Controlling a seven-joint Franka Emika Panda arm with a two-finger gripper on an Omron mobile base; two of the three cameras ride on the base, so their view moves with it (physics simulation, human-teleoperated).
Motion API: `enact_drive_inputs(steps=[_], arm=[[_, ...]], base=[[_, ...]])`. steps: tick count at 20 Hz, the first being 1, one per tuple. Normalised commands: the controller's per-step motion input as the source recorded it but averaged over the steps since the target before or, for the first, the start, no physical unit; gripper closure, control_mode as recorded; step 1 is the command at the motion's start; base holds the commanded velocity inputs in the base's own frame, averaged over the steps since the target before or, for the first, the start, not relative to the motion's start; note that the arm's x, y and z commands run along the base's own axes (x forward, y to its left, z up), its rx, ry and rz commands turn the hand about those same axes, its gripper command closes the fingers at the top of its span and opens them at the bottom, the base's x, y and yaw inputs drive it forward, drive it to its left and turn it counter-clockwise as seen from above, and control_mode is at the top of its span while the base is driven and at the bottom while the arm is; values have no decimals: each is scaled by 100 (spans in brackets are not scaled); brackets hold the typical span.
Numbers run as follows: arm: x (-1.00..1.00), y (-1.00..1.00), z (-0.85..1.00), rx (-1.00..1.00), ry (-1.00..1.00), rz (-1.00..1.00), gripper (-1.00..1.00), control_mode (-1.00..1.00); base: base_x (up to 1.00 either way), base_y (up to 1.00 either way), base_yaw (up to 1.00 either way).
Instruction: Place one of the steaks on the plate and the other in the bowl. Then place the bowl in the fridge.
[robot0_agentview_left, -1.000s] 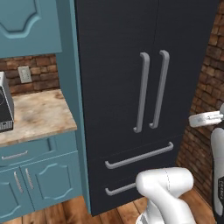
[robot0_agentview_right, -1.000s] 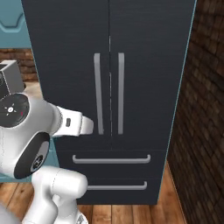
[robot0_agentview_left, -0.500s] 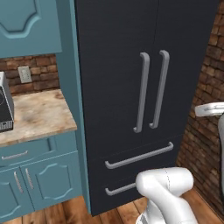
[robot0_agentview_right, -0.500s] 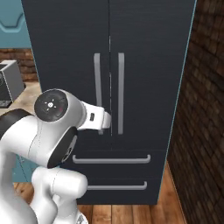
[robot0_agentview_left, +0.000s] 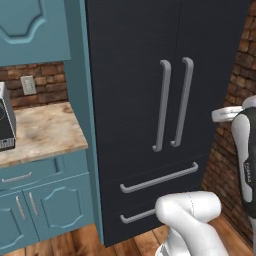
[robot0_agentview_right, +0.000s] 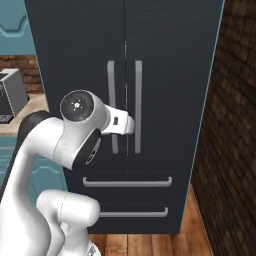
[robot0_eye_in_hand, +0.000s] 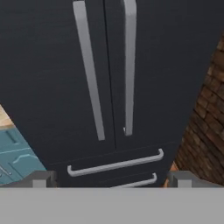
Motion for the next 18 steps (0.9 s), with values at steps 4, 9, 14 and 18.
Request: enact_drive_inputs(steps=[4,9,14,18], arm=[[55,0,-9,0,-13,0,-100,-100],[49,0,-6,0,-15,0,-100,-100],[49,-13,0,2,-1,2,-100,-100],[56,-28,0,4,0,6,-100,-100]], base=[[0,0,0],[0,0,0],[0,0,0],[0,0,0]])
